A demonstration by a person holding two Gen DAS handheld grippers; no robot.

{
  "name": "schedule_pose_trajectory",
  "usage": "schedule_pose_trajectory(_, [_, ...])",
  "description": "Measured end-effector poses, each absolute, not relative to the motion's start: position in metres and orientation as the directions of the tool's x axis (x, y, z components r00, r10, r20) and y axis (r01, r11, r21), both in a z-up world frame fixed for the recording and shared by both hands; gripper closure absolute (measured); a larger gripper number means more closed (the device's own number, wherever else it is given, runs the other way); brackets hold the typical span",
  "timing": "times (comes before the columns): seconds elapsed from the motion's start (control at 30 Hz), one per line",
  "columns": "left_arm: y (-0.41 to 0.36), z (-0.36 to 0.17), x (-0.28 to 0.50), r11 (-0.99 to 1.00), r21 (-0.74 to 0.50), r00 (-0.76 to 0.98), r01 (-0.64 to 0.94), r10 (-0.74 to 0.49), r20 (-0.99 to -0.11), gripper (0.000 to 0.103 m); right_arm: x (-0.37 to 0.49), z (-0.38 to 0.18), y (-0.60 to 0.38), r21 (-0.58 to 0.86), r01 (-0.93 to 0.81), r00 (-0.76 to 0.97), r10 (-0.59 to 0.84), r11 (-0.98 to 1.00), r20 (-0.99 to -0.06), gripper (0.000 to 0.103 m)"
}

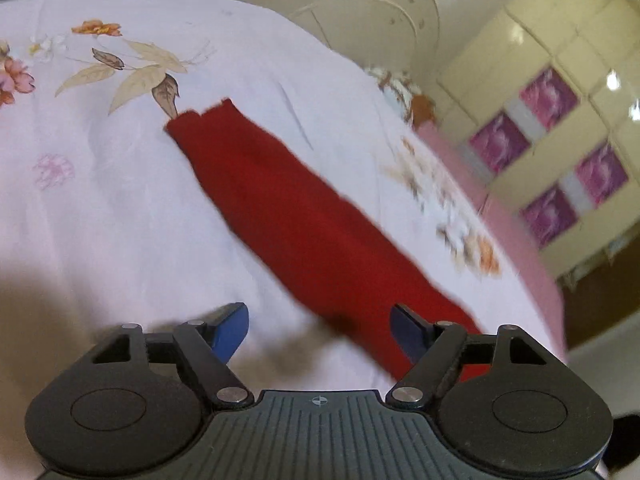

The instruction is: Fold small clothes

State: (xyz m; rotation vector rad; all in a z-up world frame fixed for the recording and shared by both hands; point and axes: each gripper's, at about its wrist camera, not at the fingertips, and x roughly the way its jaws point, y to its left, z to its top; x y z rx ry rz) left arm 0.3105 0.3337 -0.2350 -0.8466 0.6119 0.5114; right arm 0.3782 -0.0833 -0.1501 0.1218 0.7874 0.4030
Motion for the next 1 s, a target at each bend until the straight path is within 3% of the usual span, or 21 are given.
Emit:
schedule_pose_trajectory(0.17, [0.350,-0.247,0.337,0.549,-0.548,0.740,-0.631,0.215,-0.638,0.026,0.383,-0.155,-0.081,0.246,-0.292,0.638,0.380,0.924,-0.670,0.072])
schedule_pose_trajectory(0.23, [0.352,-0.252,0.346,0.538,-0.543,0.735,-0.645,0.240,-0.634,0.052,0.385,-0.157,-0.082,0.246,-0.282,0.642,0.373,0.927,-0.670,0.072])
schedule_pose_trajectory(0.27, [0.356,-0.256,0.348,0.517,-0.551,0.730,-0.654,0.244,-0.638,0.076,0.386,-0.158,-0.083,0.244,-0.278,0.644,0.369,0.929,-0.670,0.072])
schedule_pose_trajectory(0.3, [0.357,-0.259,0.350,0.490,-0.569,0.729,-0.660,0.238,-0.642,0.092,0.386,-0.158,-0.083,0.241,-0.274,0.646,0.364,0.931,-0.671,0.072])
schedule_pose_trajectory(0.5, [0.353,-0.260,0.361,0.500,-0.581,0.750,-0.642,0.251,-0.612,0.098,0.387,-0.154,-0.086,0.217,-0.263,0.681,0.340,0.940,-0.649,0.071])
schedule_pose_trajectory(0.63, [0.320,-0.223,0.366,0.632,-0.576,0.838,-0.519,0.241,-0.490,0.098,0.389,-0.171,-0.074,0.144,-0.298,0.640,0.309,0.944,-0.703,0.069])
schedule_pose_trajectory(0.7, [0.290,-0.197,0.378,0.739,-0.539,0.889,-0.405,0.178,-0.423,0.098,0.387,-0.172,-0.072,0.118,-0.318,0.658,0.308,0.941,-0.687,0.069])
schedule_pose_trajectory(0.83, [0.214,-0.162,0.403,0.853,-0.498,0.938,-0.158,-0.028,-0.344,0.098,0.388,-0.158,-0.096,0.268,-0.249,0.659,0.366,0.931,-0.657,0.070])
schedule_pose_trajectory(1.0, [0.094,-0.173,0.438,0.898,-0.425,0.856,0.110,-0.303,-0.420,0.098,0.371,-0.138,-0.144,0.282,-0.177,0.709,0.321,0.943,-0.628,0.068])
